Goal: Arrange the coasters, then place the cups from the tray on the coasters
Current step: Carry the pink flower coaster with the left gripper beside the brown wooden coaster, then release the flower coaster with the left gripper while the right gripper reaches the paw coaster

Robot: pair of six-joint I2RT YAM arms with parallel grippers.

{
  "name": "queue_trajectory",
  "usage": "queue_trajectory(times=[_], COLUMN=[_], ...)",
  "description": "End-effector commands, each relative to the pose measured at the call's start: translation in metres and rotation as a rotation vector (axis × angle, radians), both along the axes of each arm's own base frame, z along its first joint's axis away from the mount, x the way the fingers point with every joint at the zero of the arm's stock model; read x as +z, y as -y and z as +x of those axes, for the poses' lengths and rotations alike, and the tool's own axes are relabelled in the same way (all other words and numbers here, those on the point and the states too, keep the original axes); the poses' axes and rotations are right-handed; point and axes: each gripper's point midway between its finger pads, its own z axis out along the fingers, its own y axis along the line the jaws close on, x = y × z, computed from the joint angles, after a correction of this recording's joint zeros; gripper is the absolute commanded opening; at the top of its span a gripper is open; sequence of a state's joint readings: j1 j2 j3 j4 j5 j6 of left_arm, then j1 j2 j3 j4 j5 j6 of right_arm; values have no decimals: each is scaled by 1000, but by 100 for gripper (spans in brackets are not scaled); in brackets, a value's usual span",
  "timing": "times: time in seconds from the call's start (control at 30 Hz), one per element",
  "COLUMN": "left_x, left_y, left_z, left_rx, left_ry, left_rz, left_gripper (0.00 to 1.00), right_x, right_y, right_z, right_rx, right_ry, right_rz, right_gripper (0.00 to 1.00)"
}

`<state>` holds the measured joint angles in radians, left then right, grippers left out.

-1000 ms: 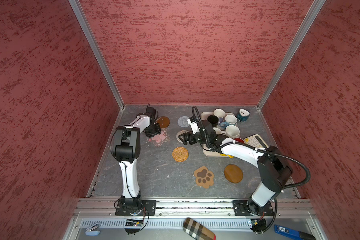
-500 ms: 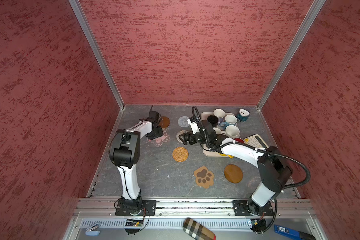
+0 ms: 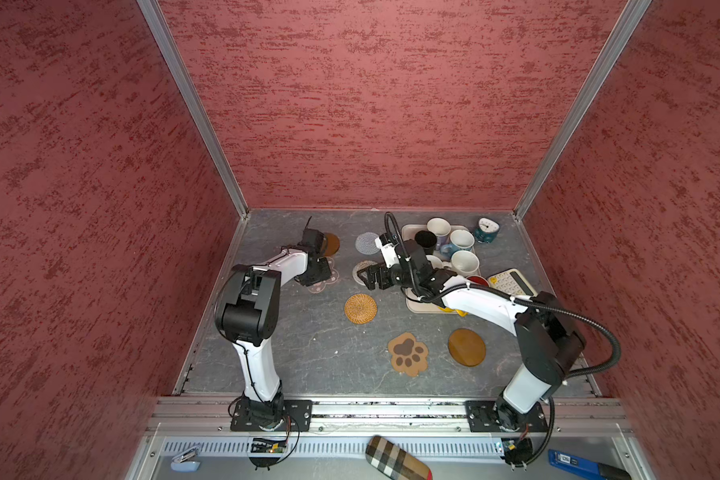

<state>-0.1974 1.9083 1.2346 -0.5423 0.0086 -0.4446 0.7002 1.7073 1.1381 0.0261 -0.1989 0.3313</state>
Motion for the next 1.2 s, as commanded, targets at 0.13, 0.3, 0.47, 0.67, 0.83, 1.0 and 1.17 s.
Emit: queue_trajectory(times=[0.13,0.3,0.47,0.67,0.83,1.0,1.17], left_x=[-27,3,45,81,93,96,99], left_y=[8,8,9,17,26,35,42], left_z=[-34,-24,-18,-27,-43,-59,-69], left_rx=[-14,-27,-31,-42,-80,-100,-124], left_ry=[-173,-112,-20,71,88,109,160], left_rz=[-46,-44,-62,-90,-52,-63,-50], left_gripper=[42,52,74,94,99,99,100], right_x=[14,13,8,-2,-35,-57,-83], right_y=[-6,0,12,37,65,92,103], right_z=[7,4,-3,-24,-56,-95,-127], right_rx=[2,-4,-24,-44,-50,-66,-70], right_ry=[24,20,-8,-57,-159,-230,-305], right_rz=[31,2,-46,-135,-270,-340,-362], right_gripper=[99,99,99,99,99,98,90])
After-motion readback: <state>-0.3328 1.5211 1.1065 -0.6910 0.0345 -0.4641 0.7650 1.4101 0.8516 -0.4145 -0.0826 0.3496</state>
